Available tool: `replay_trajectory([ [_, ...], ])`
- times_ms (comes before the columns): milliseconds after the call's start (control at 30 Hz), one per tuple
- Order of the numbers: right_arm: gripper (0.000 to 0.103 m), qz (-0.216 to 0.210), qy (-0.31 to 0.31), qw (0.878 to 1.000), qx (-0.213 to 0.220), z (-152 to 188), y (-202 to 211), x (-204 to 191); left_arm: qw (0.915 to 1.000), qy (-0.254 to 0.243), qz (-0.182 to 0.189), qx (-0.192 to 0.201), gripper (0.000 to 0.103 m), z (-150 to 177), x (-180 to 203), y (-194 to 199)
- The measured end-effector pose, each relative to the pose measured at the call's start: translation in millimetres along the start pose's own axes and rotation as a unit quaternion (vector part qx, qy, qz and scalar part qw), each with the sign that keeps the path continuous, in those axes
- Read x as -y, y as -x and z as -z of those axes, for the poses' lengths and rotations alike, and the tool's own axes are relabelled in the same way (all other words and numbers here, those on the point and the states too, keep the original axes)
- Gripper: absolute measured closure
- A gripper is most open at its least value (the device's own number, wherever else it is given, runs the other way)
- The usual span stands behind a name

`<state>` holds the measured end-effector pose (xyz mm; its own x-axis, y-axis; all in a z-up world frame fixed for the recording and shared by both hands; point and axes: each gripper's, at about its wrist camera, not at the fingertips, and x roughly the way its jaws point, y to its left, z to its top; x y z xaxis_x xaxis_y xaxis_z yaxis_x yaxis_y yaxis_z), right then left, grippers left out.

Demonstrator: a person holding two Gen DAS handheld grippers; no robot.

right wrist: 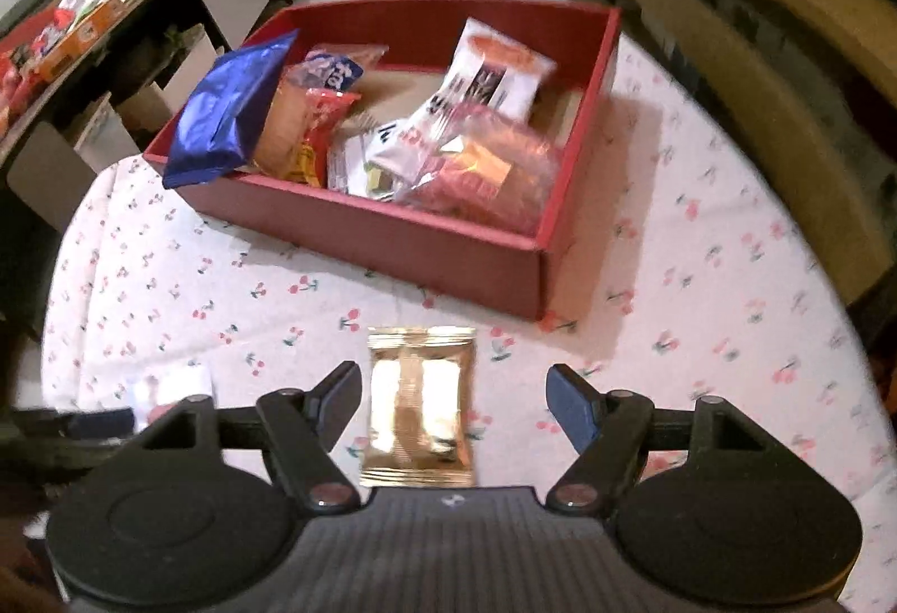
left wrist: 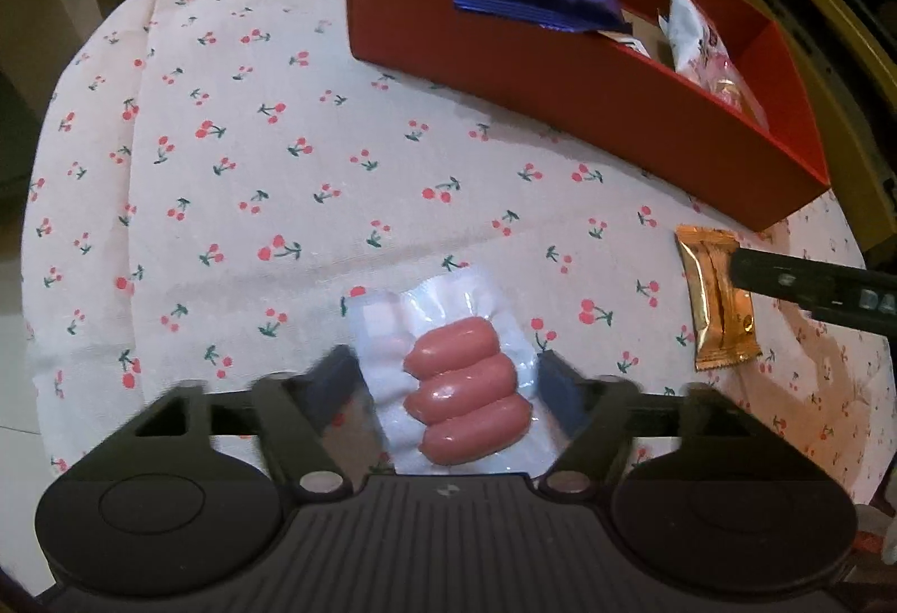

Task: Organize snacks
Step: 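Grasp the sausage pack with left tool while right tool grasps gold wafer packet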

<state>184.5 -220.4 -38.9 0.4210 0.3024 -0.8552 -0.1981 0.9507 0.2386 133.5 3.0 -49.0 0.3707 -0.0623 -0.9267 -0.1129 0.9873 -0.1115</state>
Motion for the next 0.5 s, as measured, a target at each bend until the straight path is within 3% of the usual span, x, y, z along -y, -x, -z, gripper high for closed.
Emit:
replay_trajectory([
  [133,0.028,0.016,0.029,0.999,-0.013,1,-19,-16,0.9998,-0.015,-0.014,0.004,0.011,2,6,-3],
  [233,0.028,0.055,0.066,0.996,-0.003,2,-28,-27,0.9992,-0.027,-0.027,0.009,0.008,5,9,-7],
  [300,0.038,0.071,0.084,0.994,0.002,2,-28,-31,0.9988,-0.034,-0.034,0.01,0.011,6,11,-5],
  [367,0.058,0.074,0.095,0.993,0.0,3,-23,-32,0.9983,-0.042,-0.038,0.012,0.021,7,11,-3],
  [500,0.06,0.071,0.117,0.991,-0.001,10,-17,-33,0.9983,-0.046,-0.034,0.012,0.022,9,10,2],
])
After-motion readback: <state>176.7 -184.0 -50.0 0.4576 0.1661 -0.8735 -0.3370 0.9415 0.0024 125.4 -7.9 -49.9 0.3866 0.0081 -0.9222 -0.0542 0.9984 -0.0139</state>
